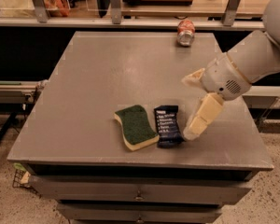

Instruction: Move rxbar blueberry near sponge

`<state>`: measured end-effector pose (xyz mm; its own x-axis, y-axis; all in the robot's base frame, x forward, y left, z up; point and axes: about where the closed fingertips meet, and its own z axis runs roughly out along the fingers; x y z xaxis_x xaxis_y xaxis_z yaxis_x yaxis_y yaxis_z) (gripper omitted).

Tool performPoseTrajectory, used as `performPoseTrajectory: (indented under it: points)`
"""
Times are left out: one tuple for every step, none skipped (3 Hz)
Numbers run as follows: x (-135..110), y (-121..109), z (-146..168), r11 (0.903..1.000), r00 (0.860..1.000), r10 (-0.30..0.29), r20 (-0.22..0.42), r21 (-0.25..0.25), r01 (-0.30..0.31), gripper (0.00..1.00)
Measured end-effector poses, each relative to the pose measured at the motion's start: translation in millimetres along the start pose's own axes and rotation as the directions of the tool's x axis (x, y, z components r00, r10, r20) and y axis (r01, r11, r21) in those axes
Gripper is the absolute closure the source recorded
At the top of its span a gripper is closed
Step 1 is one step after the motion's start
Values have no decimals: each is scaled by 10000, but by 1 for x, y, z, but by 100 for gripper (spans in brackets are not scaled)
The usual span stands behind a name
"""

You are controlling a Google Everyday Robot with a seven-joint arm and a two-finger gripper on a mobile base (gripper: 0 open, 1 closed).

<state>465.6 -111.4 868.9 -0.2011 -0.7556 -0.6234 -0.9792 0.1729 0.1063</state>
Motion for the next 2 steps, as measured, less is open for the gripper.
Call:
performPoseTrajectory:
  points:
    - [8, -27, -46, 9944, 9990, 354, 256, 991, -378, 0]
    - [6, -33, -58, 9912, 9988, 339, 347, 1267, -380, 0]
